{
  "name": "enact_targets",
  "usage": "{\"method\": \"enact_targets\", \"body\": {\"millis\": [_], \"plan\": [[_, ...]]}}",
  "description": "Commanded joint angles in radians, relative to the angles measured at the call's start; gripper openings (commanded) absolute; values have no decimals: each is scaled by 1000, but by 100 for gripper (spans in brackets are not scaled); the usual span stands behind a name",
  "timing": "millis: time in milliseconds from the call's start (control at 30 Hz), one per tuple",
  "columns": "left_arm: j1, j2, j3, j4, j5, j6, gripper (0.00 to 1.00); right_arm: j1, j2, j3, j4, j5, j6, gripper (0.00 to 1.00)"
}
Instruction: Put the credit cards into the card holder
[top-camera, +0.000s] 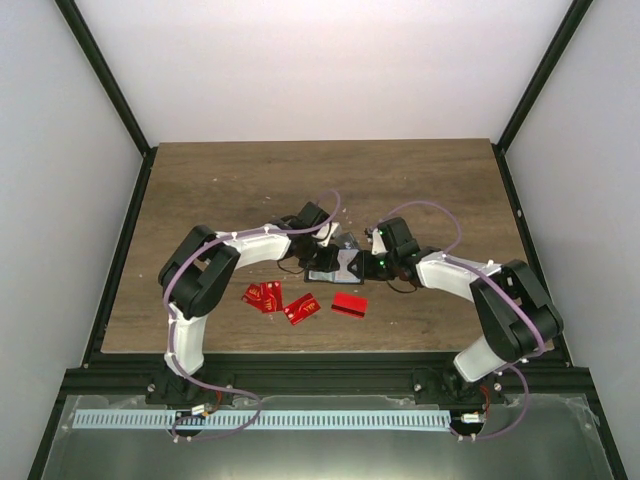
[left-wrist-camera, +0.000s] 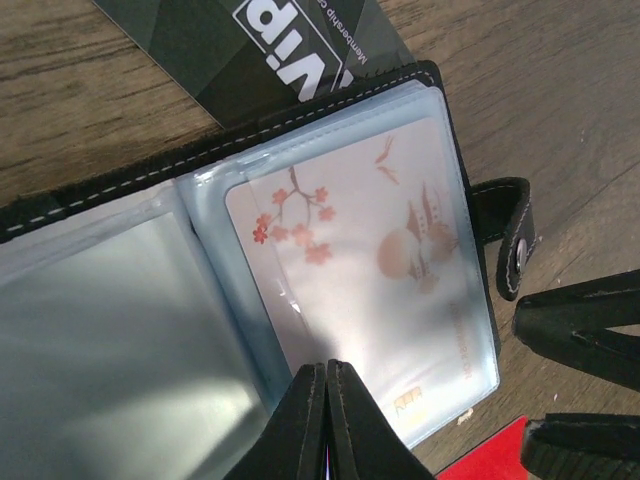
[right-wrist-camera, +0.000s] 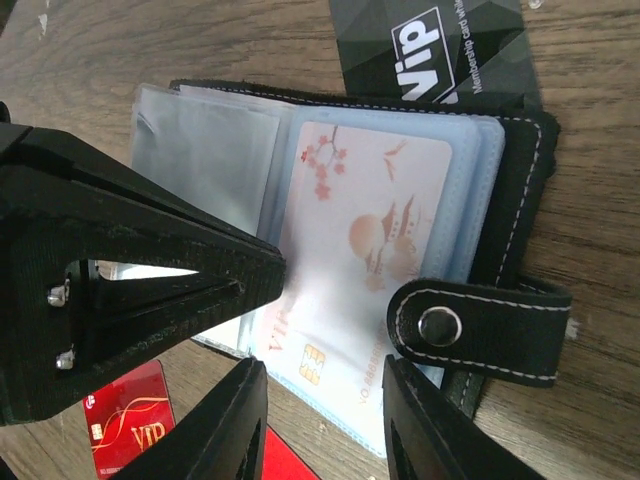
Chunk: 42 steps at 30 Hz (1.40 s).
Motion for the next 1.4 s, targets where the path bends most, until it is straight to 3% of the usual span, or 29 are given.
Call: {"method": "enact_targets", "body": {"millis": [0,233,1367], "plan": [[-5,31,9,-12,-21,14,4,-15,12,-10,34,-35,1,35],[-4,24,-14,-8,-37,11,4,-22,26,-13,21,3,2,40],[-6,14,-30,1,-22,8,4,-22,25,-53,70,-40,44,46]]}}
